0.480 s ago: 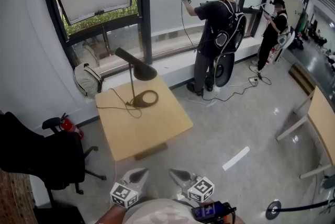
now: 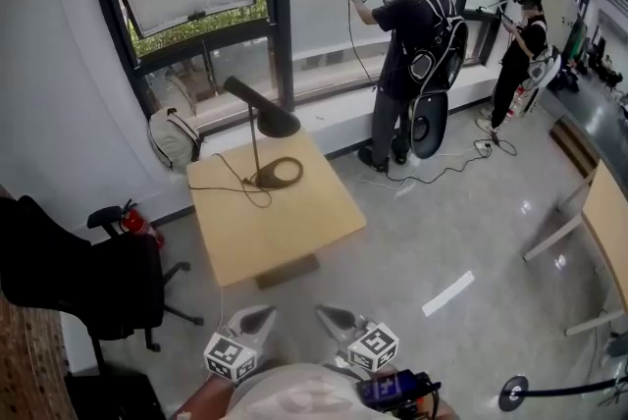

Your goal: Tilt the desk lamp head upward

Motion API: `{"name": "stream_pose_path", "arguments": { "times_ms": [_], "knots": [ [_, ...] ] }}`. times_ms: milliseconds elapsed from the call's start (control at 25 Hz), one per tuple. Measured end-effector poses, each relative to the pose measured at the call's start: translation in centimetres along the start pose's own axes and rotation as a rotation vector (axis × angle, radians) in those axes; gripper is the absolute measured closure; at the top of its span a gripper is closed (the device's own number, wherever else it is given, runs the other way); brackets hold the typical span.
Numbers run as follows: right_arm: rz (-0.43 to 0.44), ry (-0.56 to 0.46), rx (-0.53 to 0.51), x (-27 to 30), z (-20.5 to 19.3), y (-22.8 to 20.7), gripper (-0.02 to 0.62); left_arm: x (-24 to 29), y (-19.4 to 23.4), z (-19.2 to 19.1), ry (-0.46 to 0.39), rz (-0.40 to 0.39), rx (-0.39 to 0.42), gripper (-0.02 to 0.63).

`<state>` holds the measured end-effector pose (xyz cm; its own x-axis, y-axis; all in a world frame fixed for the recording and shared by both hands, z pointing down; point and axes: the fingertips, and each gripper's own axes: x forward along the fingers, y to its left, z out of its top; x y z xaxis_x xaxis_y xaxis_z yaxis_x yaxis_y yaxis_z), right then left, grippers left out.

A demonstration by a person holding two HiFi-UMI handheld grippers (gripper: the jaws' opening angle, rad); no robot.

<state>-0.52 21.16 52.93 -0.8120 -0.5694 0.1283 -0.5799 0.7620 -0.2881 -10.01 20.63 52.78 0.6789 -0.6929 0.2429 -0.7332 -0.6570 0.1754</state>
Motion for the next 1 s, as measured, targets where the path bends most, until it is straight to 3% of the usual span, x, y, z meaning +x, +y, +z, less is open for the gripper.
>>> {"name": "stream_pose_path", "arguments": {
  "times_ms": [1000],
  "knots": [
    [-0.043, 0.017, 0.024, -1.7, -1.4, -1.7, 0.583, 0.9, -1.7, -0.5, 0.021, 0.006, 0.007, 0.604]
  ]
}}
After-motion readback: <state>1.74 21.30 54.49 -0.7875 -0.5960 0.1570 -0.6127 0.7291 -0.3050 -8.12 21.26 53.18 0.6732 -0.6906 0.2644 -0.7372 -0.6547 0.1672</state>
